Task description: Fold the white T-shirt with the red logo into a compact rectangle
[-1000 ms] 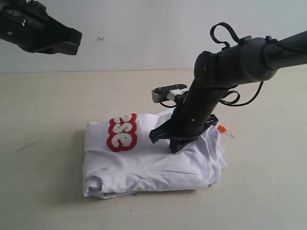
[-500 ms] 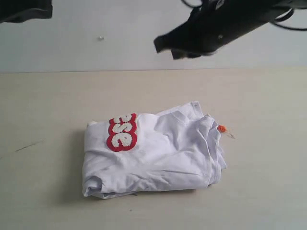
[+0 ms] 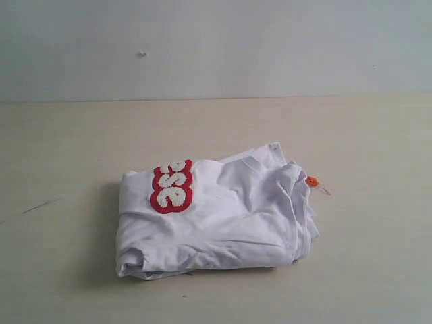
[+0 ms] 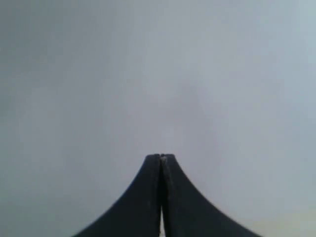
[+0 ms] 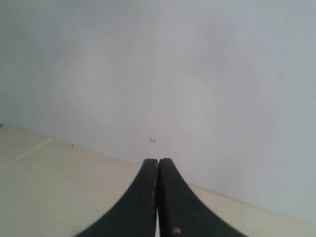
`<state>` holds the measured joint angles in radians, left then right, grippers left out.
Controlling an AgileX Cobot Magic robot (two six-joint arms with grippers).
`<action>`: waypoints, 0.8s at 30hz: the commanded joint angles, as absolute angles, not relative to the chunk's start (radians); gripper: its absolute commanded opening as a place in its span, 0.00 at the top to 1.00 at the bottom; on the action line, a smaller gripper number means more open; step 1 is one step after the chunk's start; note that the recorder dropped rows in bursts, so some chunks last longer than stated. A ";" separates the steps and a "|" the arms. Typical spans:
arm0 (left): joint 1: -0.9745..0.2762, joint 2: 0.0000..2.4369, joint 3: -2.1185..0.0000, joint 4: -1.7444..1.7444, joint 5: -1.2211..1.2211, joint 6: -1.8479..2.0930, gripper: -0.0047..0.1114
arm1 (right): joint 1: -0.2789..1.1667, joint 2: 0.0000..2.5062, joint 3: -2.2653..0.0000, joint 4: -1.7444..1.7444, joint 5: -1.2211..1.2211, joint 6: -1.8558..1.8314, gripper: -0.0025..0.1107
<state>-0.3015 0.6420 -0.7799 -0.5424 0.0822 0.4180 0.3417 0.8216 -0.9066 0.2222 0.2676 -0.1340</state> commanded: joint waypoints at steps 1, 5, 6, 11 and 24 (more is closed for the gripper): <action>-0.298 0.485 -0.687 -0.568 0.037 0.379 0.96 | 0.343 0.644 -0.840 0.216 0.244 -0.129 0.98; -0.298 0.360 -0.636 -0.568 0.048 0.334 0.96 | 0.343 0.515 -0.799 0.216 0.244 -0.129 0.98; -0.298 0.327 -0.627 -0.568 0.061 0.328 0.96 | 0.343 0.486 -0.788 0.216 0.246 -0.129 0.98; -0.298 0.181 -0.600 -0.561 0.205 0.327 0.96 | 0.343 0.375 -0.764 0.216 0.295 -0.129 0.98; -0.298 0.058 -0.600 -0.561 0.360 0.335 0.96 | 0.343 0.304 -0.764 0.232 0.297 -0.129 0.98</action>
